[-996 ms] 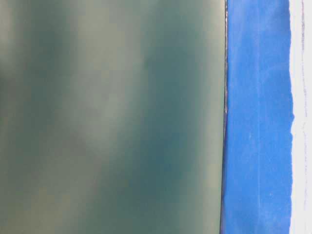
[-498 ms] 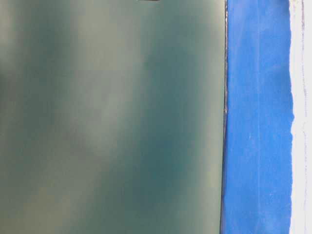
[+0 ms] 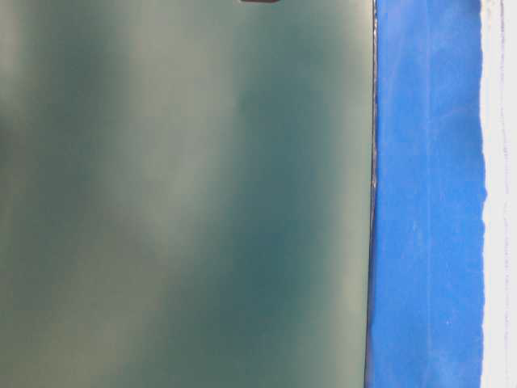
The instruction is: Fold the blue towel.
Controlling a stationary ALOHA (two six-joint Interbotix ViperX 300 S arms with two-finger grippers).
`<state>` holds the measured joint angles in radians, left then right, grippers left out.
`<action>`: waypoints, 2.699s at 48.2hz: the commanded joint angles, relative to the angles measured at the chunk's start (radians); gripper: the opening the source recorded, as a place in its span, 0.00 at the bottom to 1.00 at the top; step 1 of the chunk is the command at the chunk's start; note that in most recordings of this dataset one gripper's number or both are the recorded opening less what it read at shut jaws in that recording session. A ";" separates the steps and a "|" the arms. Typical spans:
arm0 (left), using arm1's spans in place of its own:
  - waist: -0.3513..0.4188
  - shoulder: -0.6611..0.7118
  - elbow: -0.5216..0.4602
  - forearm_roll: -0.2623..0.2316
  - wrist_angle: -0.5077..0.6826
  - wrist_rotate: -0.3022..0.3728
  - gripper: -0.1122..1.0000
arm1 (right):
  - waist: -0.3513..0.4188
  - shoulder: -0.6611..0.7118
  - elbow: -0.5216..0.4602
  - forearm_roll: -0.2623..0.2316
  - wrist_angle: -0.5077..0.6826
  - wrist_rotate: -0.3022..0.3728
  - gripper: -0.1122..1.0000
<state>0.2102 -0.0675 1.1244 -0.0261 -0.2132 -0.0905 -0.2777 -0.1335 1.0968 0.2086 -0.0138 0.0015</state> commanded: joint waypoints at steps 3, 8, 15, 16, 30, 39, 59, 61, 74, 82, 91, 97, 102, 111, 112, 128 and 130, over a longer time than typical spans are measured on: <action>0.003 -0.003 -0.011 0.002 0.023 0.002 0.36 | 0.005 0.011 -0.003 -0.002 0.002 -0.005 0.37; 0.003 -0.003 -0.008 0.003 0.054 0.002 0.17 | 0.018 0.017 0.005 -0.002 0.008 -0.003 0.16; 0.003 -0.006 -0.011 0.002 0.063 0.002 0.13 | 0.021 0.008 0.012 -0.002 0.006 -0.003 0.16; 0.003 -0.008 -0.011 0.002 0.066 0.002 0.13 | 0.020 0.006 0.012 -0.002 0.005 -0.003 0.16; 0.003 -0.084 -0.038 0.002 0.147 -0.009 0.13 | 0.018 -0.081 -0.011 -0.002 0.046 0.003 0.16; 0.003 -0.252 -0.103 0.002 0.305 -0.008 0.13 | 0.006 -0.221 -0.038 -0.002 0.129 0.002 0.16; -0.021 -0.537 -0.124 0.002 0.403 -0.011 0.13 | 0.005 -0.541 -0.064 -0.005 0.265 0.002 0.16; -0.025 -0.551 -0.121 0.002 0.403 -0.012 0.13 | 0.005 -0.558 -0.063 -0.005 0.267 0.002 0.16; -0.048 -0.540 -0.123 0.000 0.396 -0.015 0.13 | -0.015 -0.561 -0.063 -0.020 0.255 0.002 0.16; -0.103 -0.494 -0.143 -0.002 0.370 -0.017 0.13 | -0.069 -0.509 -0.077 -0.023 0.190 0.002 0.16; -0.187 -0.387 -0.206 -0.003 0.302 -0.015 0.13 | -0.146 -0.434 -0.123 -0.023 0.103 -0.002 0.16; -0.238 -0.308 -0.264 -0.002 0.273 -0.015 0.13 | -0.210 -0.368 -0.173 -0.029 0.091 -0.006 0.16; -0.281 -0.249 -0.322 -0.002 0.265 -0.012 0.13 | -0.245 -0.311 -0.218 -0.048 0.074 -0.014 0.16; -0.328 -0.149 -0.430 0.002 0.264 0.003 0.13 | -0.281 -0.212 -0.311 -0.084 0.035 -0.025 0.16; -0.331 -0.141 -0.440 0.002 0.264 0.005 0.13 | -0.284 -0.199 -0.322 -0.087 0.034 -0.026 0.16; -0.353 0.020 -0.612 0.005 0.256 0.009 0.13 | -0.327 -0.031 -0.505 -0.181 0.037 -0.028 0.16; -0.353 0.040 -0.630 0.005 0.253 0.009 0.13 | -0.327 -0.015 -0.523 -0.189 0.038 -0.026 0.16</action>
<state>-0.1350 -0.0430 0.5476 -0.0245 0.0506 -0.0828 -0.6013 -0.1626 0.6320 0.0353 0.0307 -0.0245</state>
